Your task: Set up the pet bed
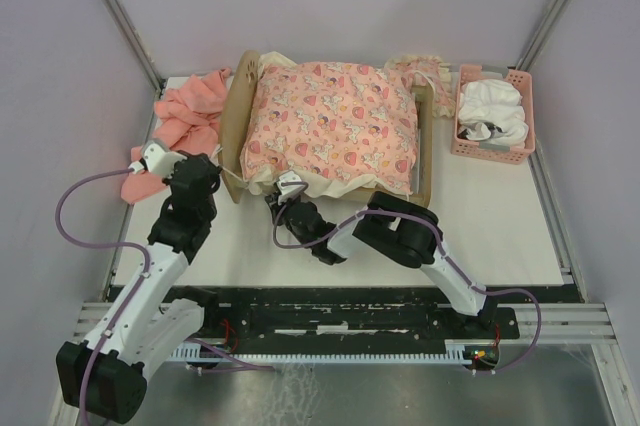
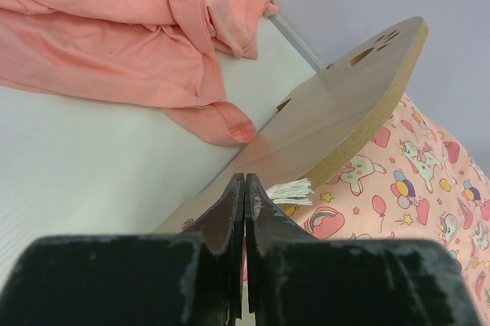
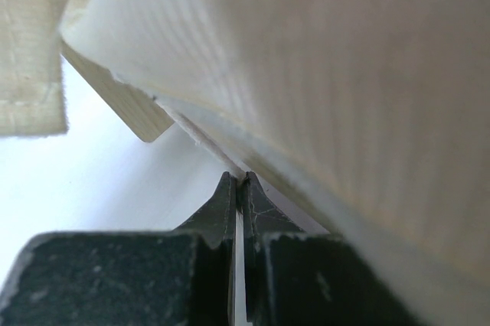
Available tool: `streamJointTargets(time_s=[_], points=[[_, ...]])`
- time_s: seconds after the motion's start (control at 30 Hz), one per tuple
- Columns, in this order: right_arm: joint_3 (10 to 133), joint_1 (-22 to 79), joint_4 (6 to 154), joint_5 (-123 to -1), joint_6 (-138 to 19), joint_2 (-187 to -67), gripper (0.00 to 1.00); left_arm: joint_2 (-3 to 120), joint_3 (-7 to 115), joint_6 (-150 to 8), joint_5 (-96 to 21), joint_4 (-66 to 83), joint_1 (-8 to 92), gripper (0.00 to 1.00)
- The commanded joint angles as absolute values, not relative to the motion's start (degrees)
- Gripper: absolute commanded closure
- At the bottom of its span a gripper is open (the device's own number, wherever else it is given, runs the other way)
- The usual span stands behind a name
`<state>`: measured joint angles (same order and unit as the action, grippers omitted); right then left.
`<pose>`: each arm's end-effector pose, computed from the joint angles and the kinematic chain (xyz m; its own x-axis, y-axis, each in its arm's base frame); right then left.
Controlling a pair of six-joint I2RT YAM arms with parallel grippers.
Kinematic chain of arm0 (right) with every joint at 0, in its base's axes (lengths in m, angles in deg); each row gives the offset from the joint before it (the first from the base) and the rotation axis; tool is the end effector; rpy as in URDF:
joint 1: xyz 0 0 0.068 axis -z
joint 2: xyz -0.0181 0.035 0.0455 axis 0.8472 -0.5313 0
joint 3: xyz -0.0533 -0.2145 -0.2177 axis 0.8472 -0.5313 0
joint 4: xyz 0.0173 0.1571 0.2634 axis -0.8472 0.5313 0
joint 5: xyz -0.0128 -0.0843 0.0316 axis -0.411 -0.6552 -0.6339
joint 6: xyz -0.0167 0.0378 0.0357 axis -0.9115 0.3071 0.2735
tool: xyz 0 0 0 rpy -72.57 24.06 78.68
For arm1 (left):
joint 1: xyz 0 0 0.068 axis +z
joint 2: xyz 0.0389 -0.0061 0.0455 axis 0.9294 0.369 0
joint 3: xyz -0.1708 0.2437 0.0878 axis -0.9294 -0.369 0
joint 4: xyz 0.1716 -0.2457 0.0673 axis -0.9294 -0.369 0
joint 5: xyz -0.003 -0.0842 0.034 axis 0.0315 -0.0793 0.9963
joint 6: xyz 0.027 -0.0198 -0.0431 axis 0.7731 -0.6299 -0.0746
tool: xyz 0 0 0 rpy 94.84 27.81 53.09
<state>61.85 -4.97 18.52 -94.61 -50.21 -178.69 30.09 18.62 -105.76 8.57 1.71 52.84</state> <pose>0.2430 0.4400 0.0788 -0.2151 0.1295 -0.9680 -0.5735 0.7855 0.2325 0.2106 -0.0352 0.3165 0.0883 -0.6159 -0.7828 -0.4239 0.6879 -0.5891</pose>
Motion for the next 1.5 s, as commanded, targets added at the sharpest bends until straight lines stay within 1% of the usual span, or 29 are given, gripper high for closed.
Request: streamJointTargets(time_s=[0.0, 0.27, 0.43, 0.47, 0.53, 0.57, 0.63, 0.67, 0.7, 0.8, 0.83, 0.87, 0.9, 1.0, 1.03, 1.07, 1.17, 1.3, 1.47], points=[[60.58, -4.91, 17.56, -95.27, -50.54, -175.89, 0.98, 29.13, 19.6, -104.67, 14.55, 2.12, 53.14, 0.97], [61.19, -4.82, 19.21, -96.5, -49.74, -176.07, 0.98, 27.93, 20.98, -100.45, 14.38, 5.21, 53.13, 0.97], [60.64, -4.77, 19.06, -94.37, -50.69, -174.81, 0.98, 26.37, 19.69, -103.59, 13.51, 2.62, 53.14, 0.97], [60.13, -4.85, 18.5, -93.29, -51.23, -174.57, 0.93, 25.45, 18.2, -104.51, 13.12, 2.53, 53.09, 0.97], [58.42, -4.91, 17.07, -91.39, -52.0, -172.65, 0.79, 23.64, 15.12, -106.88, 12.41, 1.71, 53.14, 0.97], [57.14, -4.9, 16.4, -90.38, -52.47, -171.48, 0.71, 22.71, 13.64, -107.74, 12.36, 0.83, 53.13, 0.95], [53.87, -4.99, 16.3, -89.53, -52.04, -167.8, 0.62, 20.88, 11.67, -109.0, 12.72, -1.87, 53.14, 0.91], [52.13, -4.95, 17.08, -88.66, -51.48, -165.22, 0.58, 19.84, 11.06, -109.14, 12.46, -2.86, 53.14, 0.83], [50.38, -4.97, 18.86, -86.89, -51.56, -162.43, 0.55, 18.86, 10.6, -108.9, 11.93, -3.4, 53.16, 0.71], [46.7, -4.96, 28.67, -82.14, -52.44, -153.35, 0.51, 16.17, 10.68, -107.44, 10.49, -5.94, 53.14, 0.52], [45.72, -4.97, 32.94, -81.22, -53.44, -149.9, 0.5, 15.5, 11.05, -106.7, 10.05, -6.95, 53.14, 0.43], [45.17, -4.99, 37.71, -80.8, -54.43, -146.79, 0.49, 14.74, 11.49, -105.76, 9.45, -7.73, 53.14, 0.38], [44.94, -4.95, 42.13, -80.66, -55.47, -143.39, 0.49, 13.76, 11.88, -104.64, 8.75, -8.41, 53.14, 0.35], [46.98, -4.86, 57.94, -82.24, -60.37, -134.7, 0.46, 11.52, 12.32, -103.12, 6.22, -10.01, 53.08, 0.34], [48.39, -4.93, 63.48, -83.42, -62.18, -132.62, 0.45, 11.01, 11.98, -101.88, 3.7, -9.26, 53.18, 0.35], [50.27, -4.79, 70.35, -84.27, -64.52, -130.77, 0.44, 10.81, 11.45, -100.29, 0.26, -7.57, 53.14, 0.36], [56.09, -4.27, 82.8, -85.96, -71.66, -129.14, 0.41, 12.2, 9.56, -98.07, -11.86, -1.64, 53.06, 0.4], [60.14, -2.87, 89.65, -86.38, -78.58, -129.94, 0.39, 16.44, 8.27, -98.19, -20.31, 2.38, 53.01, 0.41], [61.29, -0.93, 90.16, -85.07, -84.93, -132.42, 0.36, 19.15, 5.44, -99.09, -24.34, 7.6, 52.96, 0.38]])
